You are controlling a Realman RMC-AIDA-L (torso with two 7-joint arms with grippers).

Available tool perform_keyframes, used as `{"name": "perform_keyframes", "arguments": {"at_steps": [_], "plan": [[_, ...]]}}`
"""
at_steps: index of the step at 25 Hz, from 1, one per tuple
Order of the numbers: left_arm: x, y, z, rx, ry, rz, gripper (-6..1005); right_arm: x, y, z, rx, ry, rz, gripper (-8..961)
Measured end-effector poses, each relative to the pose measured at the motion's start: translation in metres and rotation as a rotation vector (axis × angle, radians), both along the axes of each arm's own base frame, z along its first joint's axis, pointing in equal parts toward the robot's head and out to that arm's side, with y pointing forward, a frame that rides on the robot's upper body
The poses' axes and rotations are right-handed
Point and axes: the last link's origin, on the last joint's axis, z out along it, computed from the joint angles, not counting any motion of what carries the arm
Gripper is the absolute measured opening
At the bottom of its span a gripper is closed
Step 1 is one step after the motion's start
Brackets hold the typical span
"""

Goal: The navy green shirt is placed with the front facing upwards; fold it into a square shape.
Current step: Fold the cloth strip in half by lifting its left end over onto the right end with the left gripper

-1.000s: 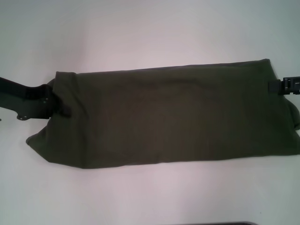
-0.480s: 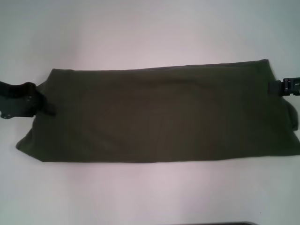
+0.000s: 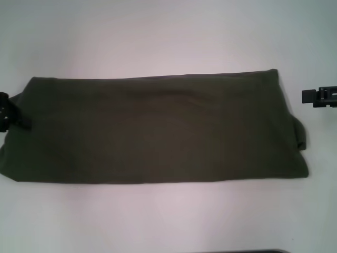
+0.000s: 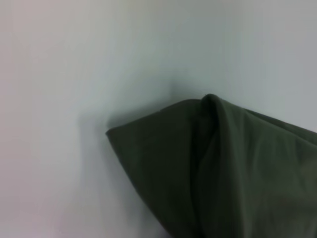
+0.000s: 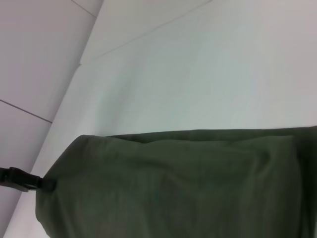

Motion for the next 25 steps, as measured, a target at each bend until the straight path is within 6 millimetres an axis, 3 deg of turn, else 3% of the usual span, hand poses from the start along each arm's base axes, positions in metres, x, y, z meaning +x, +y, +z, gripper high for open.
{"name": "perform_keyframes", "arguments": {"at_steps": [11,19,25], "plan": [[-0.009,0.000,0.014,0.029,0.043,0.037,79,-0.001,0.003,0.000,0.003,-0.005,0.004,941],[0.013,0.001,0.021,0.033,-0.079,-0.030,79,-0.003,0.005,0.000,0.004,-0.005,0.009,940],[0.030,-0.001,0.012,0.002,-0.167,-0.103,78,-0.015,0.012,-0.012,-0.030,0.012,0.024,940]]}}
